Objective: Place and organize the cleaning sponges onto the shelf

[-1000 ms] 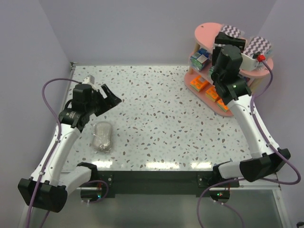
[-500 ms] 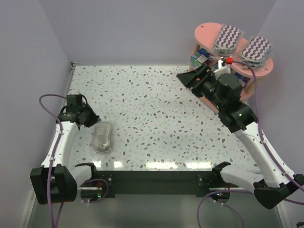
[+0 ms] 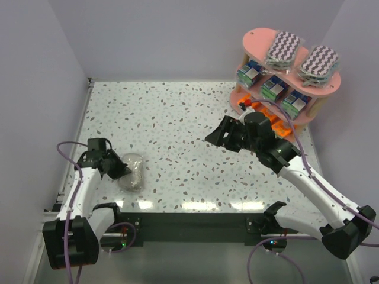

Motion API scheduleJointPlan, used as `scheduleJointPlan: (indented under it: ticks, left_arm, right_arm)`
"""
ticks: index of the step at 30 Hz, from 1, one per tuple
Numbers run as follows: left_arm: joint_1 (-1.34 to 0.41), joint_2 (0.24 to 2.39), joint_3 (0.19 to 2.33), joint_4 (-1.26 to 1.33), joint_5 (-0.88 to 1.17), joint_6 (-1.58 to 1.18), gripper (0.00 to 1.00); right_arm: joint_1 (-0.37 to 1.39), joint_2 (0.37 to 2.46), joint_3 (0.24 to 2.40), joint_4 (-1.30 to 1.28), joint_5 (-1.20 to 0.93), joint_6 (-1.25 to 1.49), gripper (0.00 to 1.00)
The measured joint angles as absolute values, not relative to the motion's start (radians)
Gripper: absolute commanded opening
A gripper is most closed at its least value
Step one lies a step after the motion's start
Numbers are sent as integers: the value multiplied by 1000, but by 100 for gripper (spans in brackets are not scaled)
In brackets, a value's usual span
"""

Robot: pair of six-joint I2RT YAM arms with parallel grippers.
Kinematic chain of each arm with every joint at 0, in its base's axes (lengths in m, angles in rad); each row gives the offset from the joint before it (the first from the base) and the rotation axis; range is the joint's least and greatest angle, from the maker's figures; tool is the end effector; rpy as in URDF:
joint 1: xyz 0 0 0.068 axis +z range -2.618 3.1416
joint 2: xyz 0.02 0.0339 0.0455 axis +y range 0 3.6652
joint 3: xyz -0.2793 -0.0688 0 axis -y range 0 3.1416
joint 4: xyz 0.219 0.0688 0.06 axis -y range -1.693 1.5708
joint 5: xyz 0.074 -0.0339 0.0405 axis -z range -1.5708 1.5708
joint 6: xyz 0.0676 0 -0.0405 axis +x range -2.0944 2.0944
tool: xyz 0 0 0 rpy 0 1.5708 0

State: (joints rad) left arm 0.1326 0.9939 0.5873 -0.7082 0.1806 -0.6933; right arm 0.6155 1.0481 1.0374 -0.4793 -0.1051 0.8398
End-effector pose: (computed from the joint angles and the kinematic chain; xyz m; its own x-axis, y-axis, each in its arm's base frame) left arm 0.1547 0.0084 0.1899 -0.6515 -0.7211 -0.2356 -0.6085 0.6822 -0.4055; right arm 0.1795 0.1356 0.3467 -0.7403 0.3833 -0.5523 -0.1477 0.7087 0.6899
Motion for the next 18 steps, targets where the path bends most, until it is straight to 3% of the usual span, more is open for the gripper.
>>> scheduleJointPlan:
  ticks: [11,18]
  left_arm:
    - [112,936,387,-381,457,-916,0]
    - [-142,1166,380,38,456,-1185,0]
  right_arm:
    - [617,1110,975,-470,-128,802,68]
    - [617,1153,935,-443,-126,789,70]
